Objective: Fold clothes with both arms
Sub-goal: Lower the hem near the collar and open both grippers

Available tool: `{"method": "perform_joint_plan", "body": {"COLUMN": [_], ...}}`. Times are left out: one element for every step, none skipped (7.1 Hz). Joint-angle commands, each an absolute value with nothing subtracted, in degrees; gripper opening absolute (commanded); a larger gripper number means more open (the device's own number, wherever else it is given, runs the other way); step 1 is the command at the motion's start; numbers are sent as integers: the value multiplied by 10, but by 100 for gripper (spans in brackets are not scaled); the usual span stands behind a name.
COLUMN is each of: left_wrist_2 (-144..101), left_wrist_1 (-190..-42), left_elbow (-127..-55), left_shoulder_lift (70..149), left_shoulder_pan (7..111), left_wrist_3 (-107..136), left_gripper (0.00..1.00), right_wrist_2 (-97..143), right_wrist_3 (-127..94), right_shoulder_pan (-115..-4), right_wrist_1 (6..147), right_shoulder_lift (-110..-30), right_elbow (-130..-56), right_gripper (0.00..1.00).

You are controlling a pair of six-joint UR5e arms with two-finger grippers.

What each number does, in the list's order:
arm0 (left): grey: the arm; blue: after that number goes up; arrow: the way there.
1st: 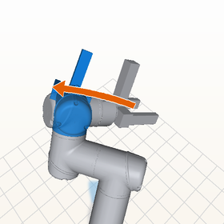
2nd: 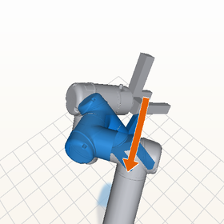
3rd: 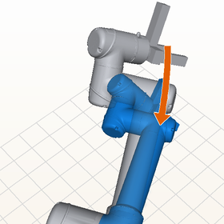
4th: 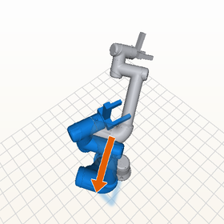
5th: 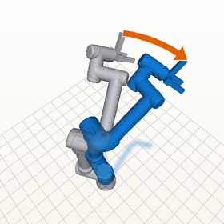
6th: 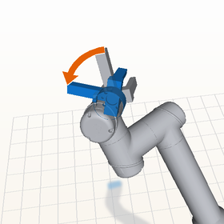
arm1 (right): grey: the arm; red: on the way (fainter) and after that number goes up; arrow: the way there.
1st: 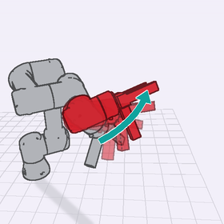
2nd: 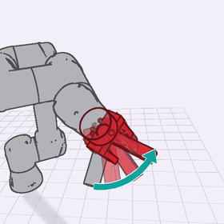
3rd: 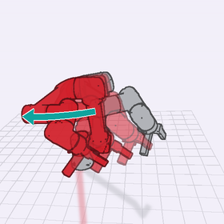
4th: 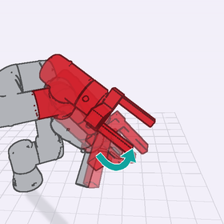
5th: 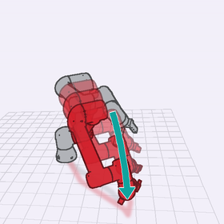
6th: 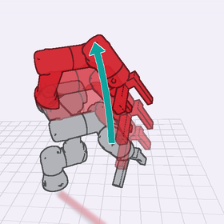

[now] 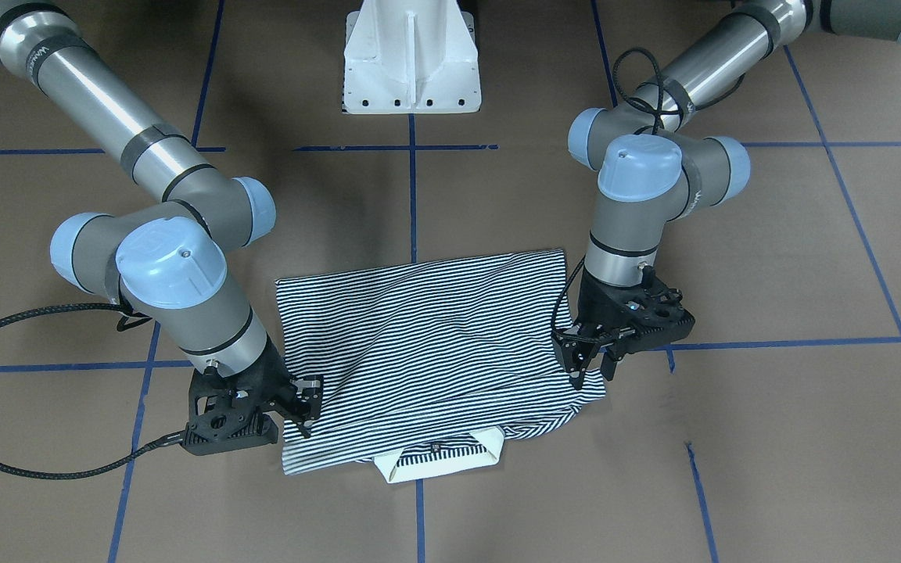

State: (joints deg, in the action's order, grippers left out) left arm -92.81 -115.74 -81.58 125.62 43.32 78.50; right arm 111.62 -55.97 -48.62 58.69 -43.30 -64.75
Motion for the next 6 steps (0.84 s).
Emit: {"method": "perform_joint_plan", "body": {"left_wrist_2": [-930,-930,-930,-931,-931,-931], "left_wrist_1": [-1151,-1150,-1150,-1149,-1149,-1148], "left_elbow": [-817,-822,-838,-864,-891,-908], "left_shoulder_lift": [1251,1248,1247,1237,1224,1220], "left_shoulder_pan": [440,441,442,441,439,439], "left_wrist_3": [752,752,756,759,762,762], "left_gripper": [100,100,100,100,100,100], "right_wrist_2": [1148,1154,1154,1151,1136,1117], "right_wrist_3": [-578,-611,-660,-731,-754,-754], "right_shoulder_pan": [-483,-463,-444,-427,-401,-385], "right_wrist_1": [585,590,592,598,599,599], "right_shoulder_lift": [-485,-537,-578,-603,-623,-634], "right_elbow": [-709,-774,-825,-857,-872,-871], "right_gripper": [100,100,100,100,100,100]}}
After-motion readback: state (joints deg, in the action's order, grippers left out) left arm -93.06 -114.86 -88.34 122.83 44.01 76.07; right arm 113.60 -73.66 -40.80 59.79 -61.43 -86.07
